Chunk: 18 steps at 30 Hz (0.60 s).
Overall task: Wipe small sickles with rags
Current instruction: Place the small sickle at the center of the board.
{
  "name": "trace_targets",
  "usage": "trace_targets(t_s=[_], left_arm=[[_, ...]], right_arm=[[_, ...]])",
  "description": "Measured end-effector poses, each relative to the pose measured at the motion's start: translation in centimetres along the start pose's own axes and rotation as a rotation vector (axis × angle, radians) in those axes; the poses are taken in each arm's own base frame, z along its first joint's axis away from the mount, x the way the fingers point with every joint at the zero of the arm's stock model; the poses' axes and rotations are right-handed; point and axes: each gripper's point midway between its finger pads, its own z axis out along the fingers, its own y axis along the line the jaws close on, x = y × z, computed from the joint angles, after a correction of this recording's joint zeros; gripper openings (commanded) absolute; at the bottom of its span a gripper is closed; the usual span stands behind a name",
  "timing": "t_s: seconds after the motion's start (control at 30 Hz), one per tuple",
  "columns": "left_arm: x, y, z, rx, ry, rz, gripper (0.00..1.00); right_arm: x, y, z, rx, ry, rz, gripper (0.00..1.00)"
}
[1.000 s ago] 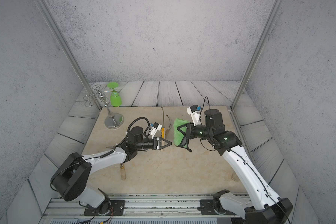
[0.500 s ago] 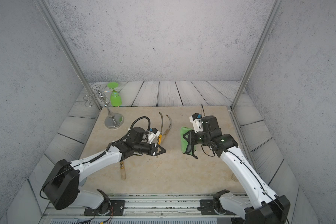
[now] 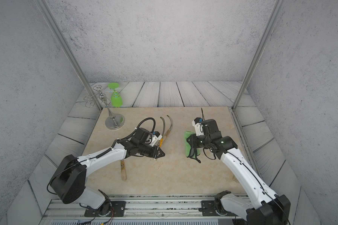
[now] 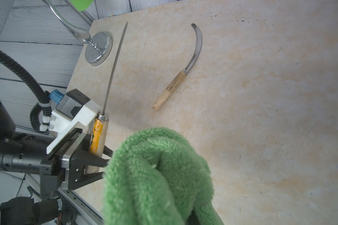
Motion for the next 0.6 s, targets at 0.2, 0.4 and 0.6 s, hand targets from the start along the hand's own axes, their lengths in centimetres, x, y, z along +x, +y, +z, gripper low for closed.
trace_targets(t_s=[0.2,0.4,0.6], left_arm=[[0.1,0.1,2.9,-0.061,0.084,0.050,0.00],[-1.1,1.5,5.9,-0.106,0.140,0.052,0.00],[-3.3,2.3,8.4,-0.129,0.169,0.054,0.00]], right_arm=[[0.4,-0.8,0.1,0.039,0.007,0.006,0.23],[1.3,-1.7,-0.5,0.082,0.006,0.011,0.23],[2.3,-2.7,-0.8,0.125,0.012,0.018,0.24]])
